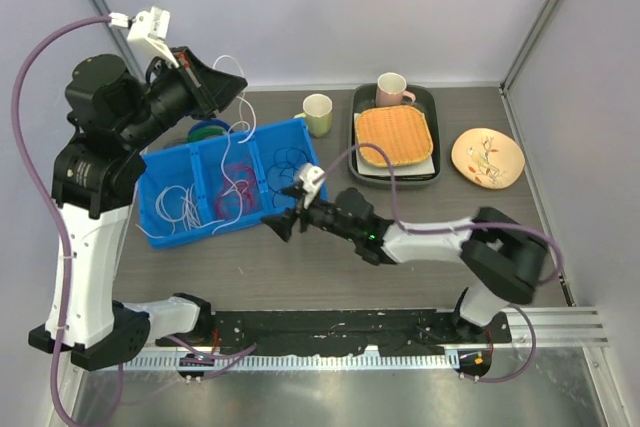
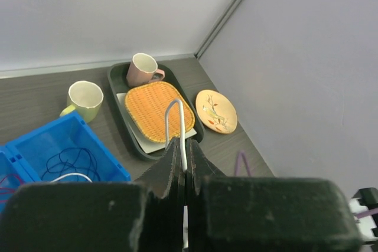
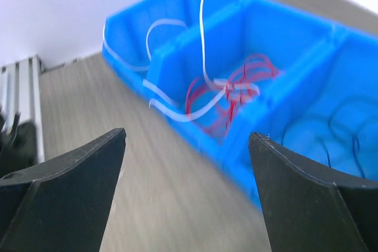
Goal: Untangle the cables
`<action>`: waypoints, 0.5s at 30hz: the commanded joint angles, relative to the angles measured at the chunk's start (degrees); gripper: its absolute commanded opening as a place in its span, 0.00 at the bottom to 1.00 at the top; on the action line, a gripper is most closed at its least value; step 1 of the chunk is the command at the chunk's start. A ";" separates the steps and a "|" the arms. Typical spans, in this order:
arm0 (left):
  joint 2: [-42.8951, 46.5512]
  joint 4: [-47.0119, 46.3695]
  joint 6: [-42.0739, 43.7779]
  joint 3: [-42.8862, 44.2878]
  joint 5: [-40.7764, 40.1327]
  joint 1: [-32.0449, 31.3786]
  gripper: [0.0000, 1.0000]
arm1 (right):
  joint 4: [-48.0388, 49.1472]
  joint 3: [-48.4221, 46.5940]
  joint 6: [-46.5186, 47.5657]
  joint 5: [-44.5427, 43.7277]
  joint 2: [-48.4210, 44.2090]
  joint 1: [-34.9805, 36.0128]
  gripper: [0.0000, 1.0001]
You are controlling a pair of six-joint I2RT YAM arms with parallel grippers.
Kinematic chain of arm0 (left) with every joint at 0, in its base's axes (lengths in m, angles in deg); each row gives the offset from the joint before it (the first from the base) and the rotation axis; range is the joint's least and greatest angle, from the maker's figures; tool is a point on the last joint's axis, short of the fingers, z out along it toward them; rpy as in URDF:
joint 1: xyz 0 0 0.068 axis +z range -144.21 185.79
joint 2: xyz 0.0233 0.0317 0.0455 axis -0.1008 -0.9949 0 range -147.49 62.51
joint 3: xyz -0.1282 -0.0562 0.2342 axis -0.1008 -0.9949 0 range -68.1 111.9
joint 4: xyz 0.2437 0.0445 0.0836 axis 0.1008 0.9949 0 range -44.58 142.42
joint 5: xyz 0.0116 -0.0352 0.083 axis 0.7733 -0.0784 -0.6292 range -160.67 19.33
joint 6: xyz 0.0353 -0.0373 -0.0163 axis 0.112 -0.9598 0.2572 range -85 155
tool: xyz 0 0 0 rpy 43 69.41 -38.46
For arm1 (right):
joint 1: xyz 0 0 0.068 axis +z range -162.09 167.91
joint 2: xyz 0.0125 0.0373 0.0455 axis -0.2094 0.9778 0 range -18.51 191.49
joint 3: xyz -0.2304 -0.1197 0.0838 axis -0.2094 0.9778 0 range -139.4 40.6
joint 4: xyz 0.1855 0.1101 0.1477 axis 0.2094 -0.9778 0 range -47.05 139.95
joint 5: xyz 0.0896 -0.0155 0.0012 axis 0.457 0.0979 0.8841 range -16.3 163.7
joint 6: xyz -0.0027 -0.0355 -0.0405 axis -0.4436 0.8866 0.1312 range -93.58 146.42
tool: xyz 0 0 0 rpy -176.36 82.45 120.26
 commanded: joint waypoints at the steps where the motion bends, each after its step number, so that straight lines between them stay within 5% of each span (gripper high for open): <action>1: 2.86 -1.69 0.25 1.57 -3.84 -0.13 0.00 | 12.17 -15.66 2.52 1.06 11.09 0.17 0.90; 9: 2.60 1.12 2.36 4.11 -9.90 -0.13 0.00 | 2.16 -37.40 0.58 0.35 29.99 0.26 0.86; 12: 3.04 2.53 2.89 5.00 -14.12 -0.22 0.00 | -4.33 -43.21 -0.56 0.98 33.16 0.52 0.70; 14: 3.83 2.70 3.15 4.91 -16.06 -0.13 0.00 | -4.88 -44.62 -1.61 -0.51 33.26 0.70 0.15; 15: 4.53 2.97 3.24 5.00 -17.20 -0.22 0.00 | -4.36 -44.54 -2.40 -3.48 32.82 0.96 0.01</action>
